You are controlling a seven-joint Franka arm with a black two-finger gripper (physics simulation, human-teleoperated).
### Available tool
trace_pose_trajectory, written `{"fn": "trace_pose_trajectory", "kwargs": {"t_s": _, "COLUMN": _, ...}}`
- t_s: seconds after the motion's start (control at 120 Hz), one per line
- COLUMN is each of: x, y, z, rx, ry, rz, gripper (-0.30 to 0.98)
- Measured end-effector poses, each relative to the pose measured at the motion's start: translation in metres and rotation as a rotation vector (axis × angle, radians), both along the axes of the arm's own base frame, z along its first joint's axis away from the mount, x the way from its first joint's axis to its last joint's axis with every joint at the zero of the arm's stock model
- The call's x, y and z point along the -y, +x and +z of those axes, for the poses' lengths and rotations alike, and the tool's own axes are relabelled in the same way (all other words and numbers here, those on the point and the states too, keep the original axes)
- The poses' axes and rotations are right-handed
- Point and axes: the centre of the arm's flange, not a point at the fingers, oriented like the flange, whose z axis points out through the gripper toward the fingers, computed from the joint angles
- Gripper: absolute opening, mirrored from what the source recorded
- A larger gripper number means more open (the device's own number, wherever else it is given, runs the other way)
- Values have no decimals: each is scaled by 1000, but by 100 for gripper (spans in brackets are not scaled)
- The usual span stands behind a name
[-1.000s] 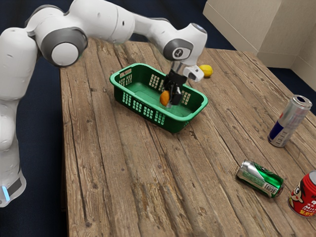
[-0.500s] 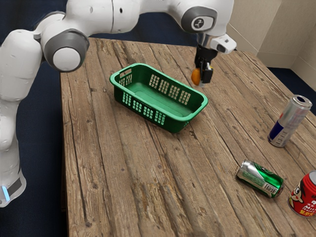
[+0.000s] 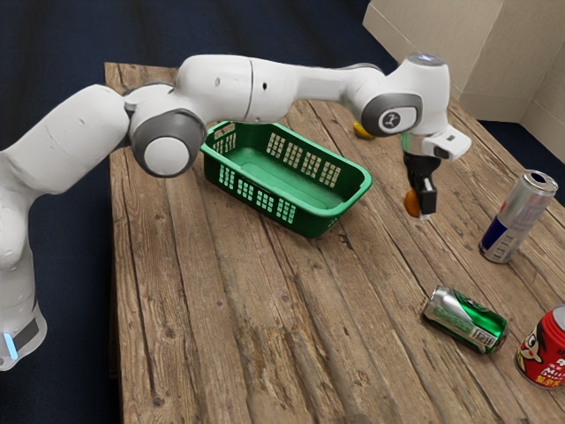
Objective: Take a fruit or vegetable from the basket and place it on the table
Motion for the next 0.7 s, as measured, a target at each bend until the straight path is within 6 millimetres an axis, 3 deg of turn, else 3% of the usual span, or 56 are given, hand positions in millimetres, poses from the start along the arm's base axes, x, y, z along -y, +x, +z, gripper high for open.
{"fn": "trace_pose_trajectory", "kwargs": {"t_s": 0.133, "x": -1, "y": 10, "z": -18, "rx": 25, "ry": -31, "rz": 4, "gripper": 33}}
{"fn": "trace_pose_trajectory", "kwargs": {"t_s": 0.225, "x": -2, "y": 12, "z": -18, "rx": 43, "ry": -57, "rz": 6, "gripper": 50}}
{"fn": "trace_pose_trajectory", "kwargs": {"t_s": 0.35, "x": -1, "y": 12, "z": -14, "rx": 58, "ry": -75, "rz": 3, "gripper": 61}}
{"fn": "trace_pose_trajectory", "kwargs": {"t_s": 0.417, "x": -6, "y": 4, "z": 4, "rx": 43, "ry": -82, "rz": 3, "gripper": 64}}
{"fn": "trace_pose_trajectory", "kwargs": {"t_s": 0.5, "x": -24, "y": -35, "z": 78, "rx": 25, "ry": -29, "rz": 13, "gripper": 66}}
{"fn": "trace_pose_trajectory", "kwargs": {"t_s": 0.542, "x": -32, "y": -53, "z": 98, "rx": -19, "ry": 24, "rz": 17, "gripper": 67}}
{"fn": "trace_pose_trajectory", "kwargs": {"t_s": 0.592, "x": -40, "y": -68, "z": 103, "rx": -89, "ry": 80, "rz": 26, "gripper": 67}}
{"fn": "trace_pose_trajectory", "kwargs": {"t_s": 0.7, "x": -51, "y": -84, "z": 91, "rx": -229, "ry": 150, "rz": 42, "gripper": 68}}
